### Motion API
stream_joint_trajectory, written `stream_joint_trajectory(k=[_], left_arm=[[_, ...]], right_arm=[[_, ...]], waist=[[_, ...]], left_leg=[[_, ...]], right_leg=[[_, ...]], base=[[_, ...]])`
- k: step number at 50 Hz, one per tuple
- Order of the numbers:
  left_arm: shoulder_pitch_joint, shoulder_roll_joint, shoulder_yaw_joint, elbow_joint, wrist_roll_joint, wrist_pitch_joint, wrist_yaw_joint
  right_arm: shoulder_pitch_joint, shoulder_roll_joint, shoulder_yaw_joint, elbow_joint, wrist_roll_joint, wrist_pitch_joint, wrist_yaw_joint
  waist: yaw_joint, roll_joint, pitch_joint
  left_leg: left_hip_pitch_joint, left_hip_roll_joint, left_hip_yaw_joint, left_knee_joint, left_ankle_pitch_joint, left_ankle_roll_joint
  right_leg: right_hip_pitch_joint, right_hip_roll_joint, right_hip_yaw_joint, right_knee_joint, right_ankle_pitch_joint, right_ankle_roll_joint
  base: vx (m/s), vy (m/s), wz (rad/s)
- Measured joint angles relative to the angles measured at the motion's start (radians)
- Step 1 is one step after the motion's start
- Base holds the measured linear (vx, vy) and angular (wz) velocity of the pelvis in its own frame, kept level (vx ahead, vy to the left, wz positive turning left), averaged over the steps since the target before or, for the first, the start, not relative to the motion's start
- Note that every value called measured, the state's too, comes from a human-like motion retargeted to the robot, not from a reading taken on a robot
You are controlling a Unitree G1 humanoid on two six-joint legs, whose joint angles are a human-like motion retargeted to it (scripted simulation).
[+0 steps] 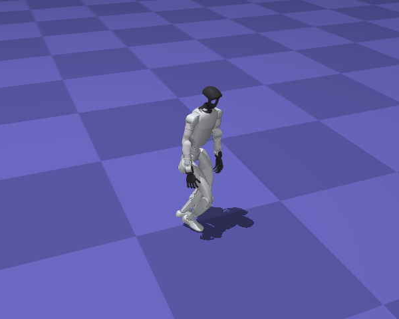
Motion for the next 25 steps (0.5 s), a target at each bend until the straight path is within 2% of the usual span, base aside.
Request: stream_joint_trajectory(k=[8,10,12,15,18,21,23,25], left_arm=[[-0.003,0.098,0.07,-0.03,-0.033,-0.041,0.066],[0.002,0.121,0.099,-0.04,-0.057,-0.055,0.089],[0.013,0.117,0.122,-0.042,-0.078,-0.063,0.1],[0.045,0.103,0.151,-0.039,-0.109,-0.073,0.098],[0.078,0.069,0.158,-0.03,-0.124,-0.069,0.071],[0.085,0.035,0.144,-0.029,-0.121,-0.059,0.044],[0.071,0.021,0.126,-0.03,-0.114,-0.057,0.043],[0.057,0.025,0.105,-0.025,-0.097,-0.062,0.055]], right_arm=[[0.041,0.018,0.006,0.0,0.006,-0.01,0.026],[0.047,0.025,0.001,0.008,0.015,-0.012,0.027],[0.053,0.025,-0.006,0.017,0.021,-0.013,0.021],[0.051,0.032,-0.009,0.034,0.032,-0.018,0.008],[0.03,0.03,-0.009,0.039,0.042,-0.021,-0.016],[-0.021,0.013,-0.017,0.031,0.06,-0.019,-0.057],[-0.061,-0.001,-0.035,0.033,0.084,-0.018,-0.086],[-0.084,-0.006,-0.051,0.039,0.115,-0.026,-0.101]], waist=[[0.01,-0.057,-0.058],[0.02,-0.08,-0.059],[0.023,-0.107,-0.064],[0.056,-0.139,-0.048],[0.115,-0.156,0.001],[0.205,-0.148,0.085],[0.271,-0.144,0.132],[0.322,-0.164,0.151]], left_leg=[[0.054,-0.038,0.126,-0.134,0.02,-0.023],[0.096,-0.057,0.141,-0.177,0.025,-0.022],[0.102,-0.039,0.133,-0.107,0.021,-0.025],[0.081,0.009,0.058,0.06,-0.006,-0.003],[0.009,0.1,-0.009,0.364,-0.015,0.059],[-0.148,0.194,-0.062,0.621,-0.05,0.108],[-0.274,0.239,-0.066,0.646,-0.078,0.11],[-0.389,0.257,-0.045,0.545,-0.074,0.084]], right_leg=[[-0.046,-0.165,-0.036,-0.09,-0.043,0.035],[-0.027,-0.173,-0.054,-0.111,-0.052,0.044],[-0.026,-0.177,-0.051,-0.084,-0.071,0.043],[0.019,-0.13,-0.055,-0.05,-0.124,0.028],[0.086,-0.057,-0.065,-0.002,-0.21,0.004],[0.176,0.038,-0.073,0.019,-0.312,0.0],[0.24,0.083,-0.066,-0.003,-0.354,0.013],[0.306,0.085,-0.06,-0.044,-0.385,0.035]], base=[[0.06,-0.18,-0.92],[0.23,-0.23,-0.89],[0.29,-0.29,-0.98],[0.4,-0.28,-1.46],[0.56,-0.19,-1.75],[0.74,-0.03,-1.74],[0.88,0.16,-1.48],[0.95,0.31,-1.23]])
